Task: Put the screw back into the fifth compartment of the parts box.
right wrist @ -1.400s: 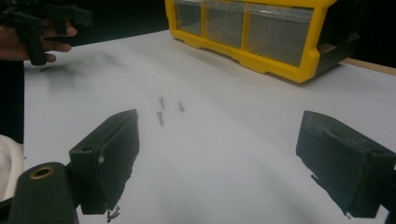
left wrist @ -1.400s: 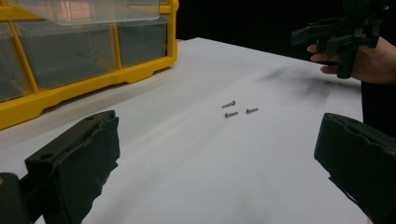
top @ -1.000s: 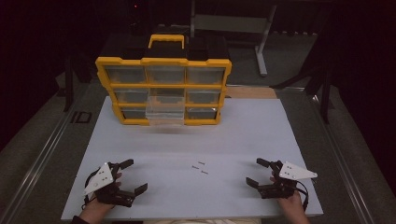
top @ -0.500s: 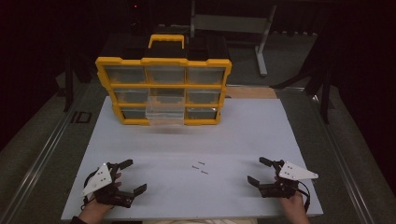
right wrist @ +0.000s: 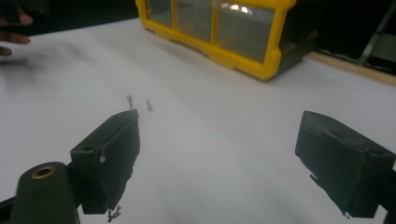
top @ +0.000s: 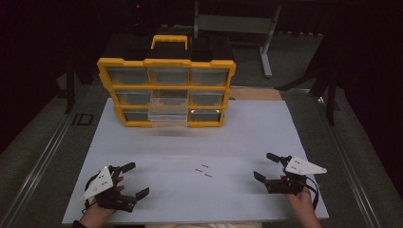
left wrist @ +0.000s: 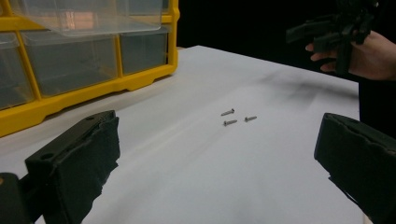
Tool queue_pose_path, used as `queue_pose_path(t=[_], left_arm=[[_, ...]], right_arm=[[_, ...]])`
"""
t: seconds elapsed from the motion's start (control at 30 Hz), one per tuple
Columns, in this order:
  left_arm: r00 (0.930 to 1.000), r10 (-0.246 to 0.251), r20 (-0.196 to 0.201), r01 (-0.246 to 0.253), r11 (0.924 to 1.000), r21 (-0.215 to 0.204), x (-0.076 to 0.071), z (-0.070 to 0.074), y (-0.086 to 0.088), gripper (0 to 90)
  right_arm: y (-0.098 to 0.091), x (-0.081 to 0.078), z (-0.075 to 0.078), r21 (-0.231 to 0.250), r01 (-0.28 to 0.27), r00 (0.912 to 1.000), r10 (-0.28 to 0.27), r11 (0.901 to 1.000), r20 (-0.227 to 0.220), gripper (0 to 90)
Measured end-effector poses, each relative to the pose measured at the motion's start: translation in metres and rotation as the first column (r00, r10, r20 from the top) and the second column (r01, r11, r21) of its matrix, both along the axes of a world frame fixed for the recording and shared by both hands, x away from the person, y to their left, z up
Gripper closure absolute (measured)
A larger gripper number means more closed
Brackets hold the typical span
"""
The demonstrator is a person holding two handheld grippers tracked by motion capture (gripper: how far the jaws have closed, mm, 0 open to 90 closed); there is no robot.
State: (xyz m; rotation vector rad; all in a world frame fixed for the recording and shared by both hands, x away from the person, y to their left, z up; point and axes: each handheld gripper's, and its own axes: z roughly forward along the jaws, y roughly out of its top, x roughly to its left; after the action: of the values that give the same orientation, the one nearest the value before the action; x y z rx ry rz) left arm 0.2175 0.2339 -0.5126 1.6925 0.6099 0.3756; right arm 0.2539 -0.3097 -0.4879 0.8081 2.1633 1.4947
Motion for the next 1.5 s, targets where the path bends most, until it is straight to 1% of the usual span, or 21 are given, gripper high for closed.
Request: queue_pose_path(t=[0.07,0.1,0.13,0.23,0.37,0.47,0.5,0.57,0.63,0.73,0.8,0.87,0.9,0.97,1.03,1.1,1.23,1.3,1.4,1.43,1.5], left_arm=[[1.0,0.003,0.0,-0.003,1.0,-0.003,0.0,0.0,0.0,1.4],[1.0,0.003,0.0,-0.003,1.0,-0.003,0.0,0.0,0.0,1.3],[1.0,0.004,0.001,-0.004,1.0,-0.003,0.0,0.0,0.001,1.3],[1.0,0.003,0.001,-0.003,1.0,-0.004,0.0,0.0,0.001,1.3],[1.0,0.003,-0.002,-0.003,1.0,-0.003,0.0,0.0,0.001,1.4],[1.0,0.004,-0.003,-0.004,1.0,-0.006,0.0,0.0,0.001,1.4],[1.0,0.004,-0.003,-0.004,1.0,-0.006,0.0,0.0,0.001,1.3],[1.0,0.003,-0.005,-0.003,1.0,-0.007,0.0,0.0,0.001,1.4],[1.0,0.001,-0.006,-0.001,1.0,-0.006,0.001,0.0,0.001,1.3],[0.9999,0.004,-0.01,-0.004,0.9999,-0.011,0.001,0.0,0.001,1.4],[0.9999,0.007,-0.009,-0.007,0.9999,-0.015,0.001,0.0,0.001,1.4],[0.9999,0.007,-0.009,-0.007,0.9998,-0.016,0.001,0.0,0.001,1.3],[0.9999,0.007,-0.009,-0.007,0.9998,-0.016,0.001,0.0,0.001,1.3],[1.0,0.002,-0.009,-0.002,0.9999,-0.012,0.001,0.0,0.001,1.4],[0.9999,0.004,-0.011,-0.004,0.9999,-0.014,0.001,0.0,0.001,1.3],[0.9998,0.005,-0.017,-0.005,0.9998,-0.02,0.001,0.0,0.002,1.3],[0.9999,0.005,-0.016,-0.005,0.9998,-0.018,0.001,0.0,0.001,1.4],[0.9999,0.003,-0.016,-0.004,0.9998,-0.017,0.001,0.0,0.001,1.3],[0.9999,0.0,-0.015,0.0,0.9999,-0.012,0.001,0.0,0.001,1.3],[0.9999,0.0,-0.014,0.0,0.9999,-0.012,0.001,0.0,0.001,1.3],[0.9999,0.0,-0.013,0.0,0.9999,-0.012,0.001,0.0,0.001,1.3]], right_arm=[[0.002,0.005,0.007,0.019,-0.022,0.9996,0.022,0.9996,-0.018,13.5],[0.002,0.005,0.007,0.019,-0.022,0.9996,0.022,0.9996,-0.018,13.5],[0.005,0.011,0.013,0.022,-0.041,0.9989,0.042,0.9989,-0.022,13.5],[0.012,0.019,0.02,0.034,-0.076,0.9967,0.077,0.9965,-0.025,13.4],[0.02,0.031,0.026,0.076,-0.108,0.9932,0.111,0.9912,-0.036,13.1],[0.026,0.038,0.03,0.073,-0.129,0.991,0.131,0.989,-0.028,13.1],[0.028,0.041,0.032,0.076,-0.14,0.9893,0.142,0.9873,-0.032,13.1],[0.031,0.046,0.034,0.103,-0.162,0.9851,0.167,0.9814,-0.042,13.1],[0.035,0.051,0.036,0.112,-0.176,0.9827,0.181,0.978,-0.038,13.1],[0.042,0.058,0.039,0.097,-0.197,0.9786,0.202,0.9756,-0.04,13.0],[0.048,0.063,0.039,0.073,-0.19,0.9796,0.194,0.9791,-0.053,13.1],[0.052,0.067,0.038,0.077,-0.222,0.9725,0.226,0.9721,-0.055,13.1],[0.052,0.067,0.038,0.077,-0.222,0.9725,0.226,0.9721,-0.055,13.1],[0.059,0.074,0.034,0.075,-0.242,0.9663,0.247,0.9674,-0.072,13.1],[0.064,0.078,0.032,0.068,-0.245,0.9644,0.25,0.9671,-0.085,13.1],[0.069,0.082,0.03,0.066,-0.257,0.9598,0.263,0.9642,-0.1,13.3],[0.08,0.086,0.027,0.012,-0.284,0.9521,0.283,0.9588,-0.116,14.2],[0.084,0.088,0.025,0.009,-0.294,0.9481,0.293,0.9557,-0.123,15.1],[0.088,0.089,0.024,-0.006,-0.3,0.9466,0.297,0.954,-0.126,15.4],[0.091,0.091,0.022,-0.011,-0.308,0.944,0.304,0.9513,-0.127,16.6],[0.093,0.093,0.021,-0.007,-0.314,0.9412,0.31,0.9495,-0.135,17.2]])
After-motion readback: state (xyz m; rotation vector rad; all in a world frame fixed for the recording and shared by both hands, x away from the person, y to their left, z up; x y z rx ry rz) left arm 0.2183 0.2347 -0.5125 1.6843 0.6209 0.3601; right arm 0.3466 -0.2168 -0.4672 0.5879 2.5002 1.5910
